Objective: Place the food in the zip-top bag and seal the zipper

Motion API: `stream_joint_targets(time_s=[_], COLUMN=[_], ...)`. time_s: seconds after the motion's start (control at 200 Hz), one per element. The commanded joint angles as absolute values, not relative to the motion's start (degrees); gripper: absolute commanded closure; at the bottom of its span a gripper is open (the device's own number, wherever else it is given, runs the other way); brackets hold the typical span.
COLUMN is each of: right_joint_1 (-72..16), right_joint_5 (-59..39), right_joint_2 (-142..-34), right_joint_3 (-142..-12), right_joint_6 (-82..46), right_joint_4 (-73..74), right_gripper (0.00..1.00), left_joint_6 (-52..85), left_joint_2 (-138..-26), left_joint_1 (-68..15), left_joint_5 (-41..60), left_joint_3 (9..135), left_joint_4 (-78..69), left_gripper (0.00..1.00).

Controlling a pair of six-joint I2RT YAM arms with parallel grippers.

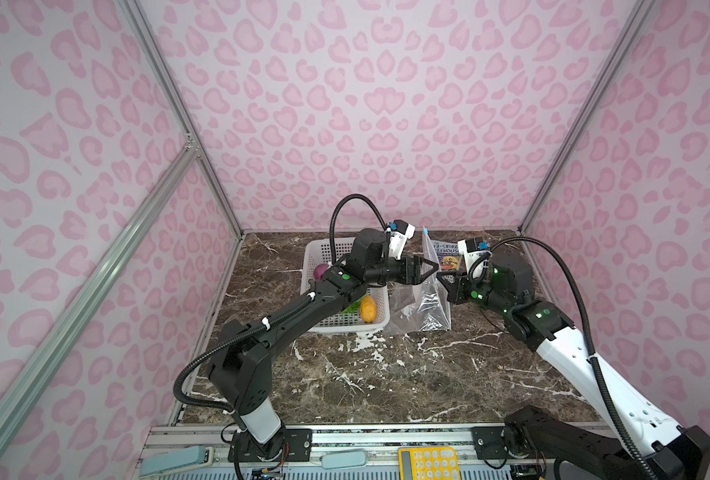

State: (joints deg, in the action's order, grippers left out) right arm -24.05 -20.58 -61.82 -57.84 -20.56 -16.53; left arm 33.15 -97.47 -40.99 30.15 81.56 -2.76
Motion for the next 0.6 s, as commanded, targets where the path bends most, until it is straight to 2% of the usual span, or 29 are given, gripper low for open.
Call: stream_joint_targets(time_s=[0.0,0.05,0.09,0.15,0.235,0.595], right_joint_1=[-24.8,-25.0,-25.1,-25.1,-25.2,-25.2], right_joint_5=[-20.0,-19.9,-19.8,-19.6,-16.7,0.4], right_joint_2=[-62.1,-62.2,-62.3,-62.4,-62.7,-60.8], right_joint_3=[-58.2,-58.2,-58.3,-58.5,-59.1,-64.7], right_joint_6=[-20.7,-20.7,-20.7,-20.5,-20.2,-17.1], right_joint_4=[-15.1,-15.0,-15.0,-15.2,-17.1,-26.9], right_gripper=[1.0,1.0,1.0,1.0,1.0,1.0], left_joint_6=[34.5,34.6,34.6,34.7,34.3,31.9], left_joint_2=[-99.0,-99.4,-99.6,-99.7,-99.6,-98.0], left_joint_1=[-41.0,-41.0,-41.0,-41.0,-41.0,-41.0], left_joint_5=[31.7,31.4,31.1,30.9,30.5,29.1], left_joint_3=[83.3,83.6,83.7,83.8,84.2,86.7], left_joint_4=[-3.7,-3.5,-3.4,-3.3,-2.5,2.0], left_gripper=[0.43,0.56,0.62,0.8,0.96,0.97])
